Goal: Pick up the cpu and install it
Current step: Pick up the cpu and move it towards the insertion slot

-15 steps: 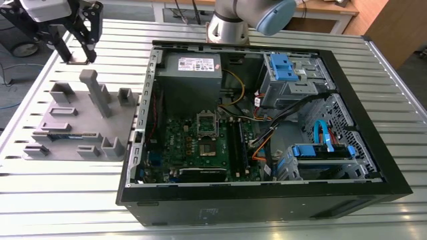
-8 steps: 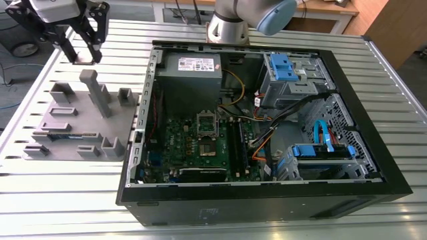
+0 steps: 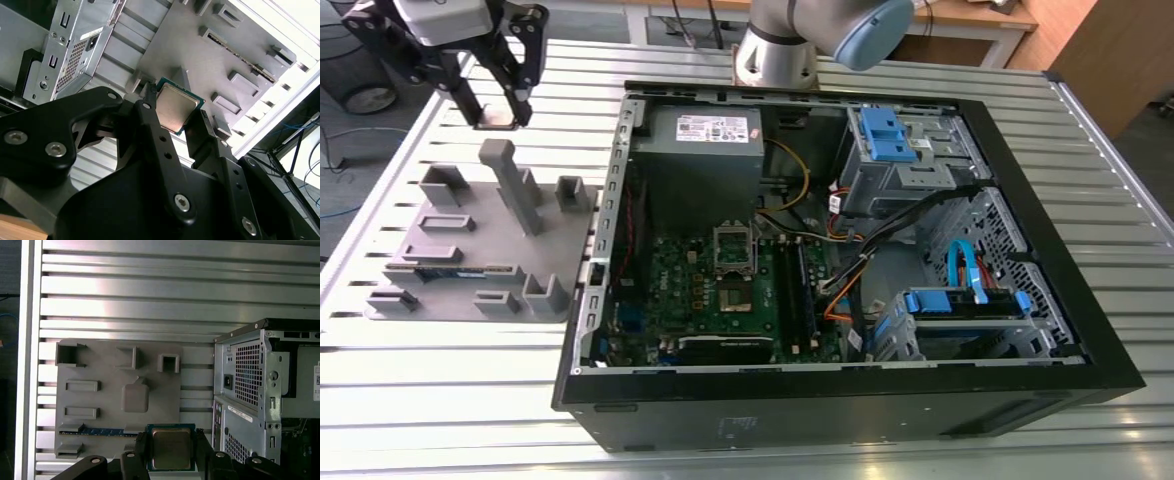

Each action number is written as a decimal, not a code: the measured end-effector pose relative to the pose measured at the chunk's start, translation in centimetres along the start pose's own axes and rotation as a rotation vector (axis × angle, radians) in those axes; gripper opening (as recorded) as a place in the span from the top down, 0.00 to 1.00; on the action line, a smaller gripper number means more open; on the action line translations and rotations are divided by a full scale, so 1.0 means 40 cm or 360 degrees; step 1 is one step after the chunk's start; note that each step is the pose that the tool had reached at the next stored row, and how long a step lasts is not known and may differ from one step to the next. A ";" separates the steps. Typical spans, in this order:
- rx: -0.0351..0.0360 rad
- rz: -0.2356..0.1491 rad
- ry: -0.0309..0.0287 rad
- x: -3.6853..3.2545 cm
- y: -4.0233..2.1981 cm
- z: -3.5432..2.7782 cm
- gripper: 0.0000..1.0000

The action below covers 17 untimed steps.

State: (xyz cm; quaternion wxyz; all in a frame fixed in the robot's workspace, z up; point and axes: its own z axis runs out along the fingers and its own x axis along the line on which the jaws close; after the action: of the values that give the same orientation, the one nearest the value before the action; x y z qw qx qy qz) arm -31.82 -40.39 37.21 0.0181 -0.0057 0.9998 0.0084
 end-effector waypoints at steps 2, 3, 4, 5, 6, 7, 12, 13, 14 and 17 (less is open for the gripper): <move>0.0000 0.0000 0.00000 -0.002 0.000 0.000 0.53; 0.0000 0.0000 0.00000 -0.002 0.000 0.000 0.53; 0.0000 0.0000 0.00001 -0.003 0.000 0.000 0.53; 0.0000 0.0000 0.00003 -0.003 0.000 0.000 0.53; 0.0000 0.0000 0.00000 -0.004 0.000 0.000 0.53; 0.0000 0.0000 -0.00001 -0.005 0.000 0.000 0.53; 0.0000 0.0000 0.00000 -0.009 0.000 0.000 0.53; 0.0000 0.0000 0.00001 -0.010 0.000 0.000 0.53; 0.0000 0.0000 0.00000 -0.011 0.000 0.000 0.53; 0.0000 0.0000 0.00000 -0.014 0.000 0.000 0.53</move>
State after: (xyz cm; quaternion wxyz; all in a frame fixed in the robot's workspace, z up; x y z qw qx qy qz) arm -31.27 -40.39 37.21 0.0181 -0.0057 0.9998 0.0084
